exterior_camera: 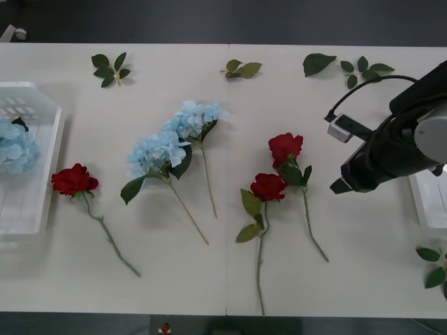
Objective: Put the red flowers into the right box and the blue flowers into the left box
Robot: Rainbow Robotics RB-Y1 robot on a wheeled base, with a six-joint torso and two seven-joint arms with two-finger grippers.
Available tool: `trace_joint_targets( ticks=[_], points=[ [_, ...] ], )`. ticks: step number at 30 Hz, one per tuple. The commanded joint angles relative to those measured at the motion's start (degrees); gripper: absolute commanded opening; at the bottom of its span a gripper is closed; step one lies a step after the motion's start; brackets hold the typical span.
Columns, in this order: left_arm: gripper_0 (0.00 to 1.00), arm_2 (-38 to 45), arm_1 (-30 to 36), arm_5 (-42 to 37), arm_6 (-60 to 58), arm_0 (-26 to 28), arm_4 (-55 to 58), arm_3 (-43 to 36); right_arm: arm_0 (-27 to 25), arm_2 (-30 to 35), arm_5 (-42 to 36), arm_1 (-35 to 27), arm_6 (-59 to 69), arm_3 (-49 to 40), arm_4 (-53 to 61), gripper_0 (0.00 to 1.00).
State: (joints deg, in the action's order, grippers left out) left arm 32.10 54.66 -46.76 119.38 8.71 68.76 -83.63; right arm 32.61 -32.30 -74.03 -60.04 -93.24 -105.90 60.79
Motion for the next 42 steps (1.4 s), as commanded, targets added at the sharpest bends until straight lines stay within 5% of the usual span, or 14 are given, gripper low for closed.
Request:
trace_joint_targets(
  ticks=[1,12,17,21,33,42],
  points=[
    [0.00,-4.2,1.0,6.3,-0.5,1.4,-0.4,3.6,3.2,-6.6,4.4,1.1,3.4,-0.8,-4.7,1.00],
    [0.07,-9.7,1.0,9.5,-0.2,0.9,0.5,5.9,4.8,-12.6,10.0,6.2,5.8,4.0,-9.9,0.98],
    [0.68,-9.3,1.0,6.9,0.5,1.0,2.7,5.2,6.0,-16.0,15.1,7.3,6.0,6.9,-10.3,0.94],
    [0.92,-8.3,1.1,1.0,1.1,0.9,4.2,2.2,6.7,-18.1,18.1,7.9,6.0,9.1,-10.9,0.89],
    [1.00,4.7,1.1,-30.9,0.6,-4.8,8.1,-10.1,8.3,-21.9,21.8,9.2,6.0,13.0,-10.9,0.74],
    [1.00,6.5,1.1,-44.9,-4.2,-11.2,10.1,-16.3,8.7,-22.1,22.3,10.5,5.6,15.1,-10.7,0.36]
  ],
)
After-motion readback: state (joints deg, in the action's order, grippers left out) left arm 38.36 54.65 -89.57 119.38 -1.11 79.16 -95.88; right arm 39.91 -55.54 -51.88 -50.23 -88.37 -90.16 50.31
